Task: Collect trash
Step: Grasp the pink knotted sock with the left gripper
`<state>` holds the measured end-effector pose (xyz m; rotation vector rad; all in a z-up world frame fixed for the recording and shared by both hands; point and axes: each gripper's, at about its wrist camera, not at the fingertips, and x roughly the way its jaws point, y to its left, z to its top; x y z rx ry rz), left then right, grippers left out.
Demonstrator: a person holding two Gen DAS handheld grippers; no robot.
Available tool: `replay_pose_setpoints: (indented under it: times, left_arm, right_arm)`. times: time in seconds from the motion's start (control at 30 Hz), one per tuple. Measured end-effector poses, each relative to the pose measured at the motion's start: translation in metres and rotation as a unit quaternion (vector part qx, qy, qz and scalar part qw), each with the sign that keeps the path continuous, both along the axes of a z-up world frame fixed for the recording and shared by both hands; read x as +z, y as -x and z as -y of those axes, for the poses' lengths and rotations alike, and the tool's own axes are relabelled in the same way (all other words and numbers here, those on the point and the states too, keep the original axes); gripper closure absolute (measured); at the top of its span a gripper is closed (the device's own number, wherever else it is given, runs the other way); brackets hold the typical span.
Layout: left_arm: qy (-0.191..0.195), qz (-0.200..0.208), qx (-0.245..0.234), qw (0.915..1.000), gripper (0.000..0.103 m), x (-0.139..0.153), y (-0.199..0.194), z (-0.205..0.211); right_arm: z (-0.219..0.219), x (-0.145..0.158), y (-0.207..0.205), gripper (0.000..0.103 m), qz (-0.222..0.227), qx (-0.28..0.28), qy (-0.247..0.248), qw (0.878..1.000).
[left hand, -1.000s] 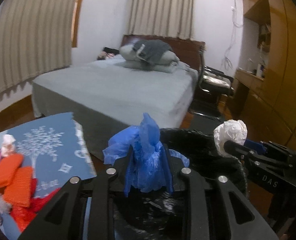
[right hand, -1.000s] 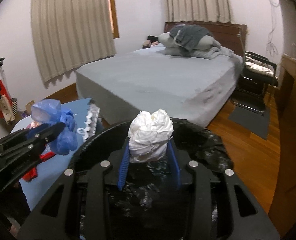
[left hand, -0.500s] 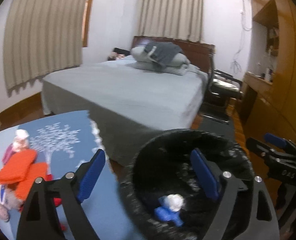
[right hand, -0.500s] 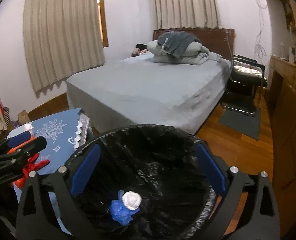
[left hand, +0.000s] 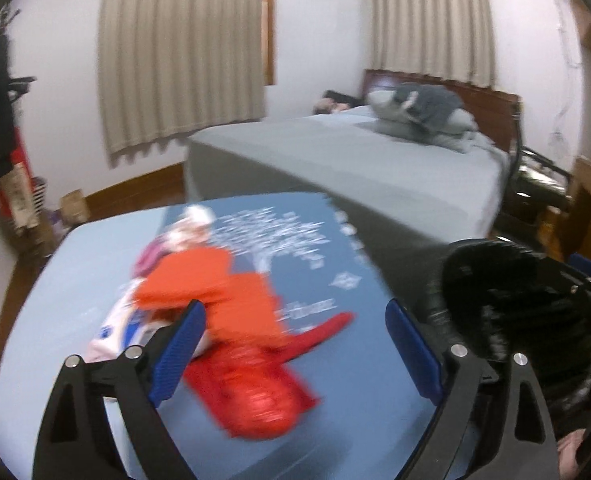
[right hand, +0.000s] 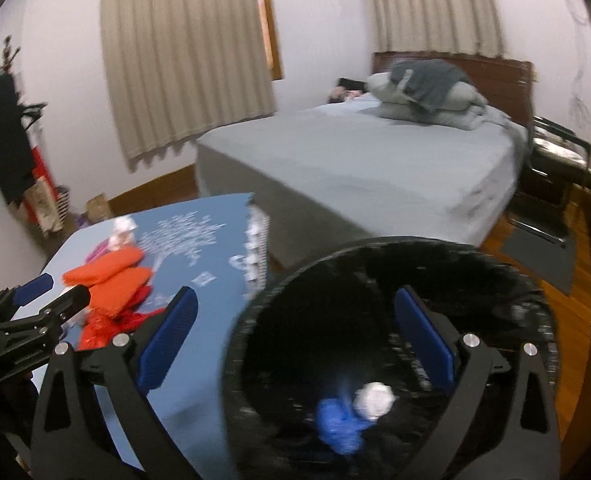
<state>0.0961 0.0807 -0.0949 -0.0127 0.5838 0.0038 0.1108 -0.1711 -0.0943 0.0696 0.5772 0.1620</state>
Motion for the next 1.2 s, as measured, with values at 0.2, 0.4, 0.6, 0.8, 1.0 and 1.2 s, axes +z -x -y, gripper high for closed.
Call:
replay_pose_setpoints:
  times: [0.2, 0.4, 0.6, 0.8, 1.0, 1.2]
  left_arm:
    - [-0.017, -0.016, 0.074, 0.9970, 0.013, -0.019, 0.011, -0.059]
    - [-0.019, -0.038, 0.135, 0.9899, 0.014, -0.043, 0.012, -0.109]
    - [0.000, -0.066, 0.163, 0.9844, 0.020, -0.064, 0.005, -0.139]
    - [0.023, -0.089, 0.152, 0.9841, 0.026, -0.080, 0.000, -0.149]
    - [0.048, -0.114, 0.154, 0.9803, 0.041, -0.091, -0.002, -0.161]
    - [0.054, -0.113, 0.156, 0.9798, 0.059, -0.091, 0.000, -0.160]
  right_arm:
    - [-0.053, -0.007, -0.008, 0.007, 0.005, 0.055, 0.016, 0.998]
    - [-0.092, -0.016, -0.021, 0.007, 0.002, 0.088, 0.026, 0.996]
    - [-0.117, -0.026, -0.029, 0.007, -0.009, 0.110, 0.028, 0.994]
    - [-0.132, -0.038, -0.034, 0.007, -0.027, 0.119, 0.026, 0.992]
    - [-0.141, -0.041, -0.035, 0.007, -0.030, 0.128, 0.030, 0.991]
    - [-0.149, -0.042, -0.036, 0.007, -0.033, 0.134, 0.031, 0.990]
